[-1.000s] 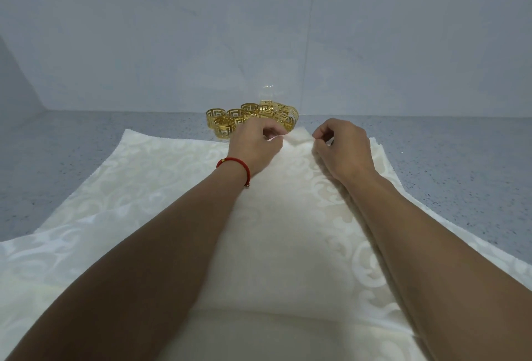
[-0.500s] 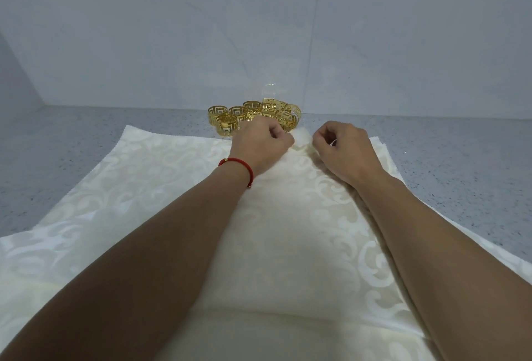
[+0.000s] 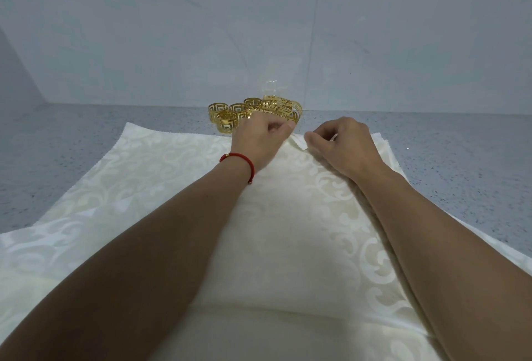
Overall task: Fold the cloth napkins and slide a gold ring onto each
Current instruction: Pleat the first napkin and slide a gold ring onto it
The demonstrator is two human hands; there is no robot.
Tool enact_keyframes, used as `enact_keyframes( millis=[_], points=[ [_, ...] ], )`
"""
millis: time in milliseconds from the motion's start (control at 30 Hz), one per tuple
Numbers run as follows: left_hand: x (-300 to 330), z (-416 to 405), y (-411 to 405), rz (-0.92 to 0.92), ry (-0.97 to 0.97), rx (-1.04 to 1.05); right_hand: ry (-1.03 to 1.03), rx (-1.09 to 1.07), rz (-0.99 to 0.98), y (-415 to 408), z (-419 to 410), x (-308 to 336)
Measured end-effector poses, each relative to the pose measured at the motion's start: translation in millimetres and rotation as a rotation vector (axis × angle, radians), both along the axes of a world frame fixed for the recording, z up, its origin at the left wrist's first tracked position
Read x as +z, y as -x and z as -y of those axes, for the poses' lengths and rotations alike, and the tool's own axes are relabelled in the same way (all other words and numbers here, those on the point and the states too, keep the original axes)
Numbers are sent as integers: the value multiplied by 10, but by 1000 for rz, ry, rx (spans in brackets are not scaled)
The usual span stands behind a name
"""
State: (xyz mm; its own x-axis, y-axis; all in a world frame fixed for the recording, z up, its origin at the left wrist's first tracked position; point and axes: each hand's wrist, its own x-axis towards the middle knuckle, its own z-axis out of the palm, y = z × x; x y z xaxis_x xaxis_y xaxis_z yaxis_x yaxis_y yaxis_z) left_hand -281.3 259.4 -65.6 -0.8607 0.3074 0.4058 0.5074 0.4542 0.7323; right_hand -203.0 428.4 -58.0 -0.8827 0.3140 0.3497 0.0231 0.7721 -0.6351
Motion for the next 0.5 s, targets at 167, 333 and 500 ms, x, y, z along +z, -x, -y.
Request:
enact_keyframes(
  millis=[167, 333, 500],
  points=[
    [11, -20, -25, -71, 244, 4, 51, -51, -44, 16, -5, -8],
    [22, -11, -14, -94, 263, -25, -47, 46, 81, 65, -48, -26],
    [122, 3, -53, -210, 355, -18, -144, 75, 71, 47, -35, 27]
  ],
)
